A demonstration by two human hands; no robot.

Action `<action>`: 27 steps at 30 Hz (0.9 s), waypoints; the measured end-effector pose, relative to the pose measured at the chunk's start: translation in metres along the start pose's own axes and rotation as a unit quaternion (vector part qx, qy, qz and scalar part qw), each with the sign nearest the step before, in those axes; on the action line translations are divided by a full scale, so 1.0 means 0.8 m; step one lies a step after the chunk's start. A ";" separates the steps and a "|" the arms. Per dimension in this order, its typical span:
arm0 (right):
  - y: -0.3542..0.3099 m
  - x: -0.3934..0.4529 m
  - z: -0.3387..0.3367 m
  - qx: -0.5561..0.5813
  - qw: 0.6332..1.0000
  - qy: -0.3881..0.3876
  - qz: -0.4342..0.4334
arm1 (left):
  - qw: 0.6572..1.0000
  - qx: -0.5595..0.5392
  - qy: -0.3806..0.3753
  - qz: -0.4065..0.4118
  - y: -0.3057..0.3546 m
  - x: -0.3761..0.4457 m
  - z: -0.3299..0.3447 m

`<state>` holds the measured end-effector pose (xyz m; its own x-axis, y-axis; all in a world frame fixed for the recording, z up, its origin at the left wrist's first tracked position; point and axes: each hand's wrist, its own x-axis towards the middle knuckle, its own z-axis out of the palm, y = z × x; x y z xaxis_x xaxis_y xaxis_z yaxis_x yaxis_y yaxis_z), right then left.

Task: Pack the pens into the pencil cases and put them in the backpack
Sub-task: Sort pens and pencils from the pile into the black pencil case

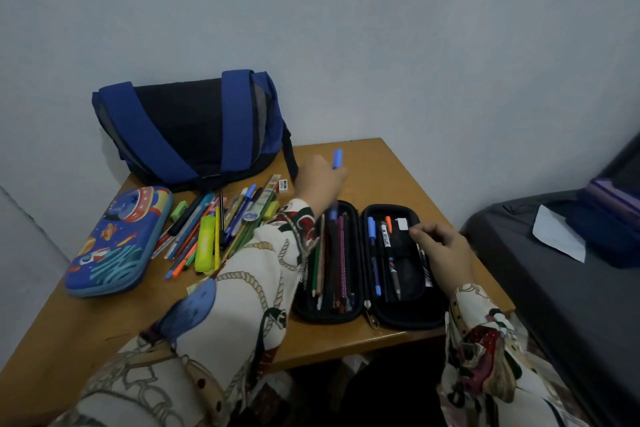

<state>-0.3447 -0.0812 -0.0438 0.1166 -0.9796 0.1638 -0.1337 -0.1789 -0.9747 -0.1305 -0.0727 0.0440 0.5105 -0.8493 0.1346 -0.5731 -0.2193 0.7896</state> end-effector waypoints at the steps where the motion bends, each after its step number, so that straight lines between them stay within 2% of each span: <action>1: 0.000 0.000 0.000 0.002 1.000 0.000 0.000 | 0.999 -0.029 -0.026 -0.009 0.008 -0.002 0.013; 3: 0.000 -0.002 -0.002 0.011 1.000 -0.006 0.004 | 0.996 -0.073 -0.057 -0.019 0.017 -0.006 0.040; 8: 0.003 0.000 -0.002 0.022 0.999 -0.023 0.023 | 0.994 -0.100 -0.048 -0.019 0.025 -0.008 0.080; 12: 0.007 0.002 -0.002 0.020 0.999 -0.023 0.016 | 0.997 -0.049 -0.063 0.019 0.026 -0.012 0.088; 16: 0.009 0.004 -0.002 0.028 0.999 -0.026 0.010 | 0.991 0.031 -0.109 0.066 0.025 -0.021 0.093; 22: 0.010 0.005 -0.003 0.028 0.999 -0.029 0.007 | 0.958 0.155 -0.230 0.069 0.027 -0.034 0.092; 27: 0.010 0.004 -0.003 0.018 1.000 -0.021 -0.003 | 0.944 0.172 -0.262 0.099 0.024 -0.047 0.086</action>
<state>-0.3473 -0.0859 -0.0506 0.1589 -0.9737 0.1635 -0.0975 -0.1803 -0.9788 -0.2049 -0.0777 0.0126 0.0363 -0.9912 -0.1274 -0.8444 -0.0986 0.5266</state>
